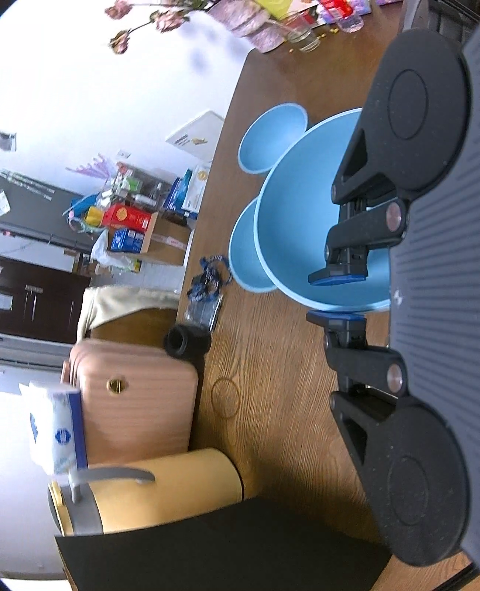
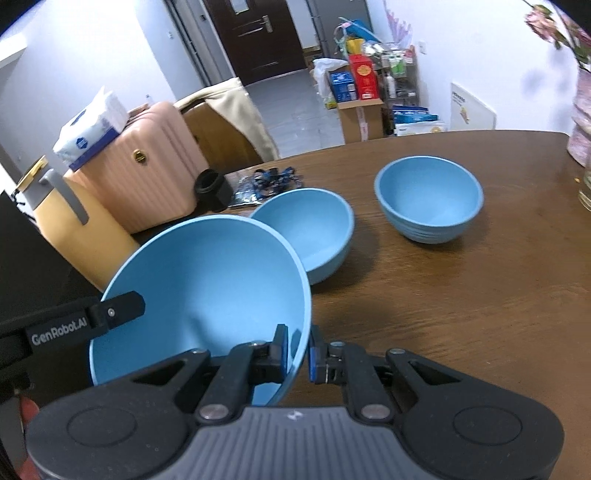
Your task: Organize plates and bowls
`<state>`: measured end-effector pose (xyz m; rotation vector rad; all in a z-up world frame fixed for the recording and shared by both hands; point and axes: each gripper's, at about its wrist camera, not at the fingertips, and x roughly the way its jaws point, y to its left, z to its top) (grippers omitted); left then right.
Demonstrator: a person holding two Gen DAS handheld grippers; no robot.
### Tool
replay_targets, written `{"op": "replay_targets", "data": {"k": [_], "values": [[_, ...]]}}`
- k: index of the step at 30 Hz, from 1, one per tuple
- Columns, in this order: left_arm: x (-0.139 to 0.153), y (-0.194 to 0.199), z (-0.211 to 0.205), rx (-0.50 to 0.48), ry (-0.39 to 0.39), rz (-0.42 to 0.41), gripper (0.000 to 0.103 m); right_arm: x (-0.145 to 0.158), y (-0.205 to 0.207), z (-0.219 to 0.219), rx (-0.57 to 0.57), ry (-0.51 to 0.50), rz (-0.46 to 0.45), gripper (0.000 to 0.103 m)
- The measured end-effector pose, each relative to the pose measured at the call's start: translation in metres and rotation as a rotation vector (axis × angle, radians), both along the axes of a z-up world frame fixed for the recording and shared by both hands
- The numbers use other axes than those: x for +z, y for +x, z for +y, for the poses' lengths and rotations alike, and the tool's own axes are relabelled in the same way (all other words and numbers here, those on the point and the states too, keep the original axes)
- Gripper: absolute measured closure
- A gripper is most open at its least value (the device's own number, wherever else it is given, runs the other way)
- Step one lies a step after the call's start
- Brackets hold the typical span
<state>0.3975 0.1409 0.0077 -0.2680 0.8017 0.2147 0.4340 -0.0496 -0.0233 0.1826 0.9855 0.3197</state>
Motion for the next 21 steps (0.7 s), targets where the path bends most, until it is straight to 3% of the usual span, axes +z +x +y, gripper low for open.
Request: {"op": "replay_targets", "data": {"k": [21], "values": [[-0.012,0.011,-0.113,-0.190,-0.008,0.013,0.088,-0.009,-0.024,-0.119,-0.182,-0.010,0.004,0.093]]}}
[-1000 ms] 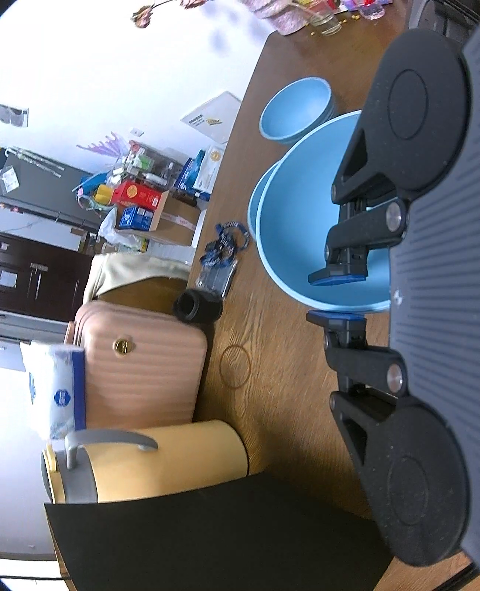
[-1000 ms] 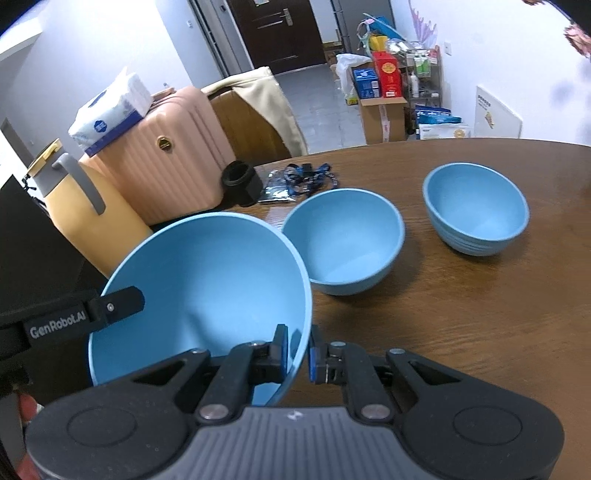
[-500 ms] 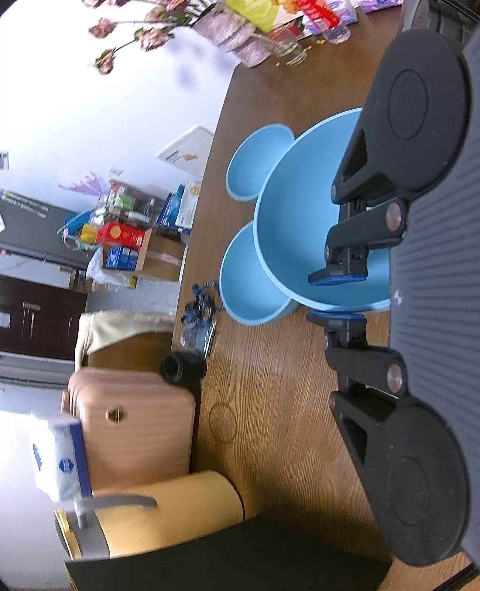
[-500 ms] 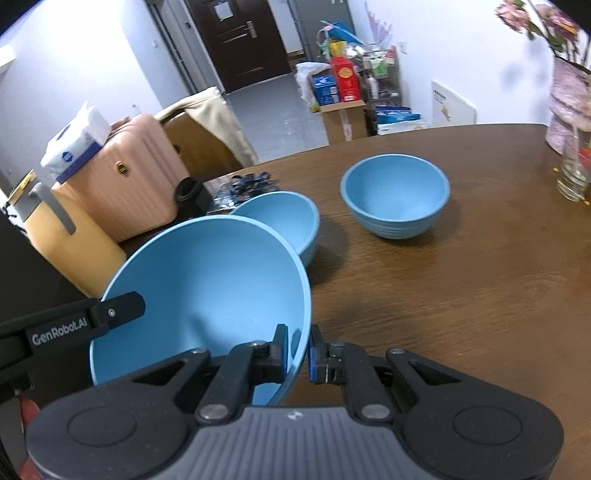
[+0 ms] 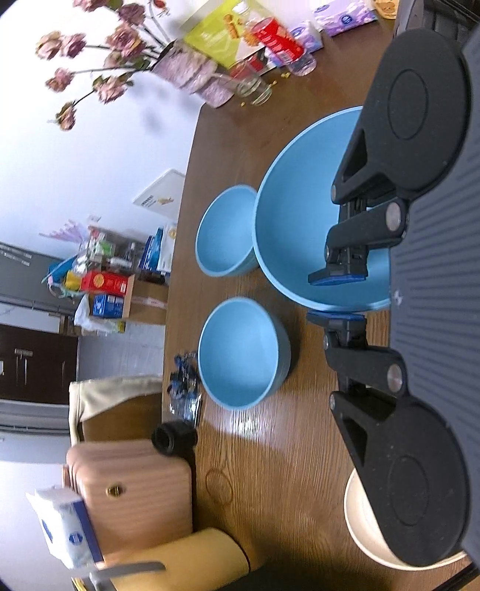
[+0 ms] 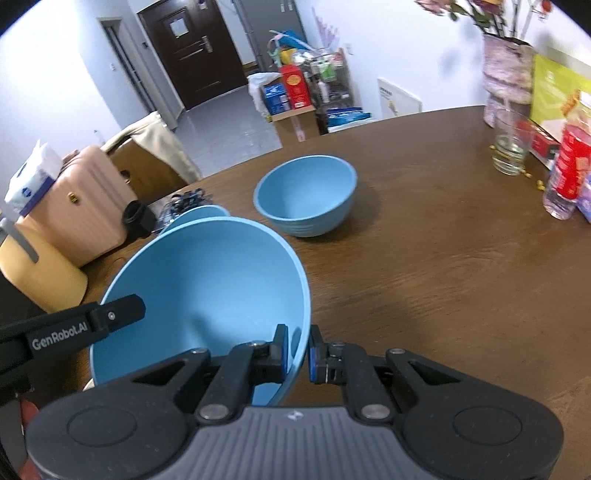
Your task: Organize plates and bowls
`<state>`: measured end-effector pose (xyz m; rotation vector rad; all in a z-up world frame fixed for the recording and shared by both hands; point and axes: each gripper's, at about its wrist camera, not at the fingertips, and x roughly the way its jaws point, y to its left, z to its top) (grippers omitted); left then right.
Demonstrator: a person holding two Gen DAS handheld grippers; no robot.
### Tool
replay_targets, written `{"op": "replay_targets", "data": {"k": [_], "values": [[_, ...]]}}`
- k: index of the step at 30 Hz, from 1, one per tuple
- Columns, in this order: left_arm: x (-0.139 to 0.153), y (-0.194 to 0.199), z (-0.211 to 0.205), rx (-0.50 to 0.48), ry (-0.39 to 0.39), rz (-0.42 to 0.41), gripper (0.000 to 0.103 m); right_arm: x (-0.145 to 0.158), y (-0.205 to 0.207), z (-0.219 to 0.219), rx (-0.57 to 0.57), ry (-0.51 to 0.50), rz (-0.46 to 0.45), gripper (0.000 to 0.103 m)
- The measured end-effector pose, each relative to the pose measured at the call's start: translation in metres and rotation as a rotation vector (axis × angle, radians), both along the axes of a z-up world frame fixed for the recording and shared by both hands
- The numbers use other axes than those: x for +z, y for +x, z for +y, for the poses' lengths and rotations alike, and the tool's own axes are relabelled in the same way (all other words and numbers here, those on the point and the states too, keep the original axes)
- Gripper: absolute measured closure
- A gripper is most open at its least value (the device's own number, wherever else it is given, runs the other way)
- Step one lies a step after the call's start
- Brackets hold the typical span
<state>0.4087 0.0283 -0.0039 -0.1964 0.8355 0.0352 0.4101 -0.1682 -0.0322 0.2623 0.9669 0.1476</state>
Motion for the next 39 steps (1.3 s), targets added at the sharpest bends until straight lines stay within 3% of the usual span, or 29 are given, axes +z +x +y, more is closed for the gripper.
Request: {"op": "replay_targets", "data": {"k": [21,39], "values": [[-0.027,0.015,-0.089,-0.135,-0.013,0.033,0.088,-0.025,-0.010,-0.092,-0.138,-0.018,0.030,0.093],[-0.069,0.036,-0.141,-0.202,-0.020,0.069,0.088,-0.062,0.002,-0.140,-0.182,-0.060,0.063,0.093]]}}
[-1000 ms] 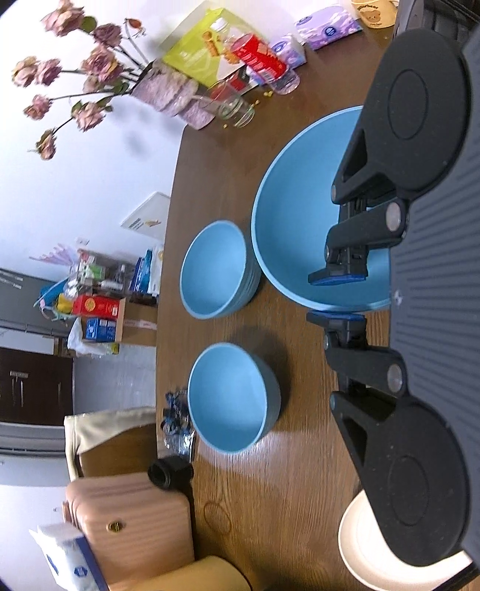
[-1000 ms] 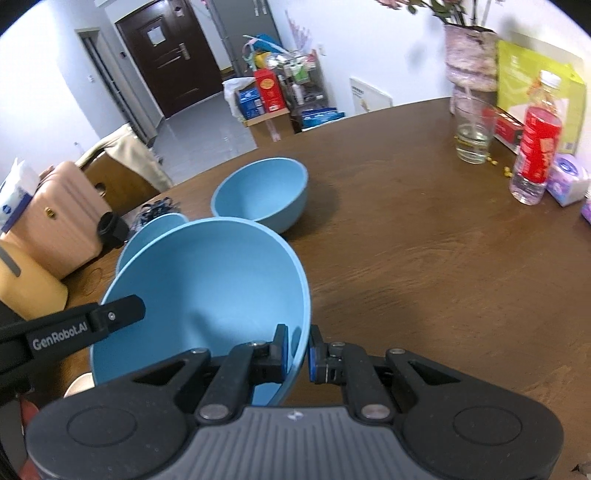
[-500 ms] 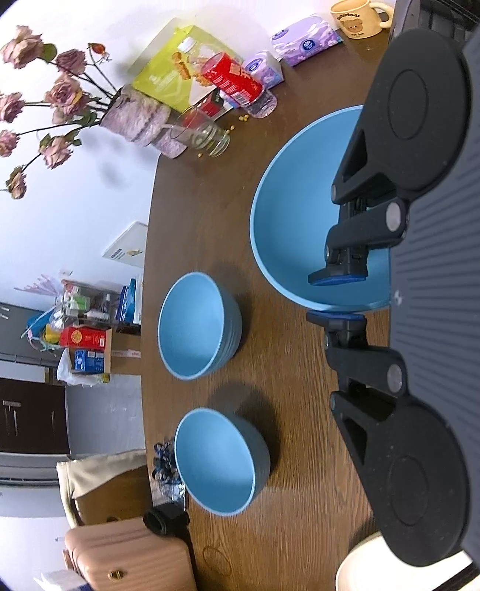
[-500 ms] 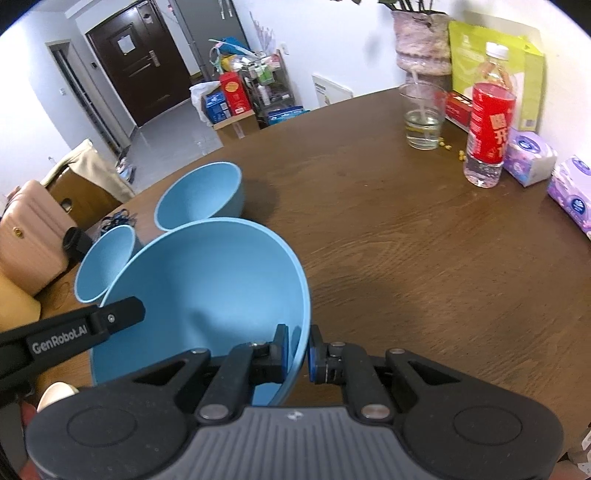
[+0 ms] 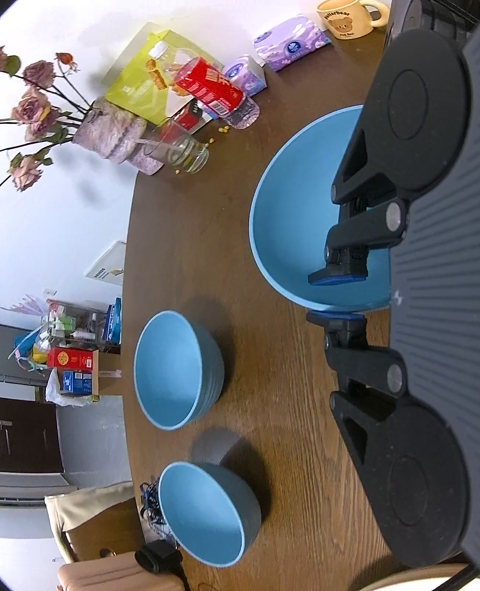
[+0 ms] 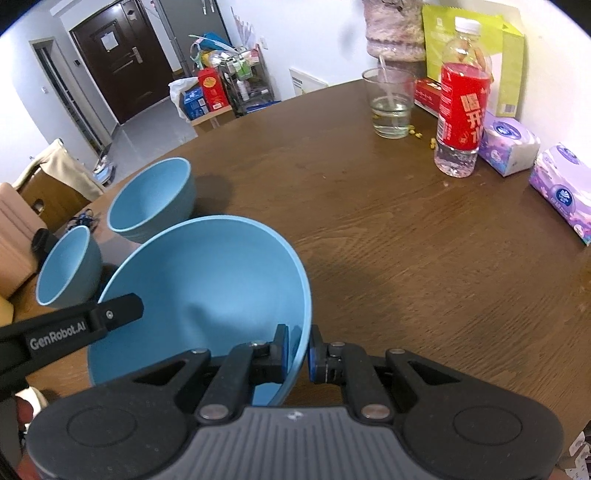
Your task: Organize plates and bowls
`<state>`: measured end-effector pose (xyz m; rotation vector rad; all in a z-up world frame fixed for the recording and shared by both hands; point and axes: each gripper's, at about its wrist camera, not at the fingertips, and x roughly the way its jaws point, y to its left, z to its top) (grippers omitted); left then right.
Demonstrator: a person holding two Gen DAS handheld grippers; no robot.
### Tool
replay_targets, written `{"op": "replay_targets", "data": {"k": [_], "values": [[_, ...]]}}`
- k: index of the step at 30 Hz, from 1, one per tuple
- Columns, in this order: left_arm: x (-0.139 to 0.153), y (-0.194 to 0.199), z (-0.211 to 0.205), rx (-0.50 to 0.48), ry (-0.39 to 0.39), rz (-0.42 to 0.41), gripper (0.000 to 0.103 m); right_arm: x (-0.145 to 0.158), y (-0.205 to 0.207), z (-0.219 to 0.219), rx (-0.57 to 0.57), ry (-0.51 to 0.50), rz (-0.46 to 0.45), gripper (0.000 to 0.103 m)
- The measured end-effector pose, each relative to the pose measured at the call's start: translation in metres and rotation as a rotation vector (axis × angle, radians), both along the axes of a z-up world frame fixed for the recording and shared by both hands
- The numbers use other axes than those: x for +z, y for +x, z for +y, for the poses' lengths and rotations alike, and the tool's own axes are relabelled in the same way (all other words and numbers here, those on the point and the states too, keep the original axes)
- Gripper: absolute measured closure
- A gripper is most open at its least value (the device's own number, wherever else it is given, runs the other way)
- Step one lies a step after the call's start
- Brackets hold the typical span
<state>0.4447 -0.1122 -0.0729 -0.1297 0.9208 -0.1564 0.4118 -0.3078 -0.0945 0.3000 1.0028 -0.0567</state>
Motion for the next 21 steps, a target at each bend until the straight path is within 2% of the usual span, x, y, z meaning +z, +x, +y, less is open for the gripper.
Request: {"op": "replay_targets", "data": {"k": [21], "values": [[-0.043,0.002,-0.025,-0.027,0.033,0.008,0.088,-0.041,0.005,-0.016,0.022,-0.068,-0.015,0.093]]}}
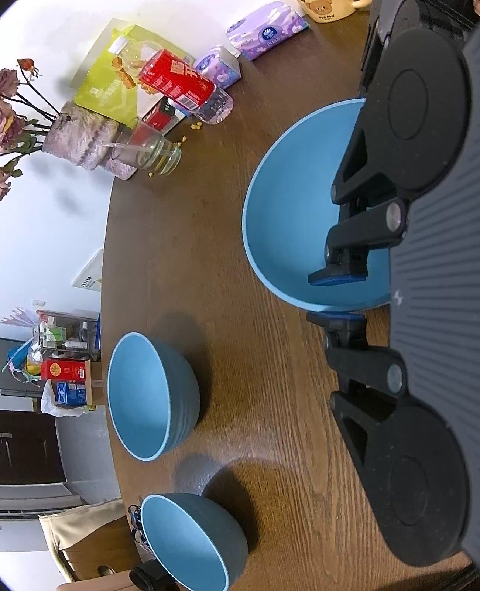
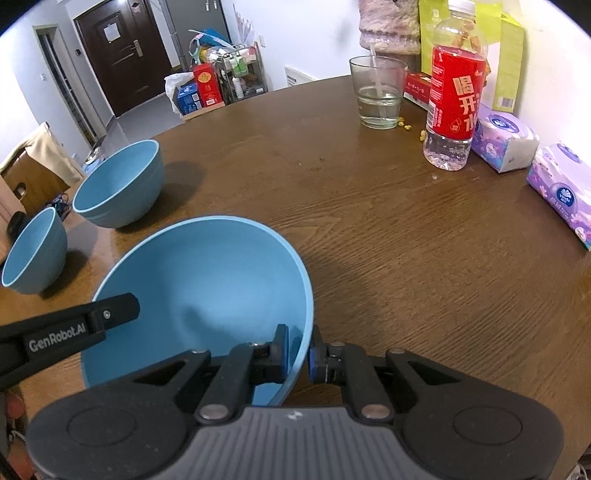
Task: Organize plates and bowls
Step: 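Lower the held blue bowl onto the table near the vase with both tools, then open both tools to release the blue bowl on the table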
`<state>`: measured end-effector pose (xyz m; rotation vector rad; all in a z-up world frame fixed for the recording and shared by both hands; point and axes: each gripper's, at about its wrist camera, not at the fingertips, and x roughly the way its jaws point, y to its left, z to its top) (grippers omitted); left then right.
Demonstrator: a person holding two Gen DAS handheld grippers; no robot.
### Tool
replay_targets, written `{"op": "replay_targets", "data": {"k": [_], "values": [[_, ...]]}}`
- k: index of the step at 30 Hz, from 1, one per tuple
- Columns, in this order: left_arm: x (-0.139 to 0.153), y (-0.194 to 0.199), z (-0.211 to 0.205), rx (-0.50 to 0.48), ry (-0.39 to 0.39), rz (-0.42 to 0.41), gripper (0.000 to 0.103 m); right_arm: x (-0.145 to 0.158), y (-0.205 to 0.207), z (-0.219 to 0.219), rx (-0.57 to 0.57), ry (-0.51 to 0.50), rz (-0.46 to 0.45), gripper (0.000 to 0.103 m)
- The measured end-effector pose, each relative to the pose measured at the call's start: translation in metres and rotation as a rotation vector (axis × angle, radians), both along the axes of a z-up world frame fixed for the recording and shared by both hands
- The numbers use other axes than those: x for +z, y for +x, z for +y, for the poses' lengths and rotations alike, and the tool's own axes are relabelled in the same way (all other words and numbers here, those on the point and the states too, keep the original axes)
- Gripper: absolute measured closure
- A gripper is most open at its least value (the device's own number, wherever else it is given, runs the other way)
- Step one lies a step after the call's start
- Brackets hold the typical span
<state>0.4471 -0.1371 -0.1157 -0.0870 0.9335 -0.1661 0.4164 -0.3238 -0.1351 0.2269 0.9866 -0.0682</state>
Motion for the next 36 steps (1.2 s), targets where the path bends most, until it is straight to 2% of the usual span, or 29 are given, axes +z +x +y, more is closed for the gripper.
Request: {"op": "replay_targets", "data": {"k": [21,25,27,28,29,30,34,36], "values": [[-0.015,-0.004,-0.004,0.004,0.018,0.033,0.088,-0.017,0.001,-0.004,0.028,-0.003,0.005,0.093],[-0.013,-0.005,-0.002,0.006,0.008,0.032,0.087,-0.015,0.002,-0.007,0.016,0.031,0.013,0.088],[-0.010,-0.007,-0.001,0.007,0.005,0.026,0.083,-0.013,0.001,-0.008,0.020,0.032,0.010,0.083],[-0.009,-0.007,0.000,0.008,0.004,0.022,0.080,-0.012,0.000,-0.008,0.018,0.029,0.008,0.075],[-0.007,-0.008,0.001,0.010,0.003,0.018,0.074,-0.010,-0.001,-0.009,0.014,0.025,0.005,0.067],[-0.005,-0.009,0.002,0.014,0.005,0.012,0.067,-0.009,-0.002,-0.010,0.011,0.025,0.000,0.063],[0.006,-0.015,0.008,0.022,0.002,-0.017,0.052,0.000,-0.008,-0.013,0.006,0.039,-0.017,0.042],[0.012,-0.019,0.011,0.026,0.000,-0.033,0.037,0.005,-0.013,-0.014,0.006,0.042,-0.028,0.033]]}}
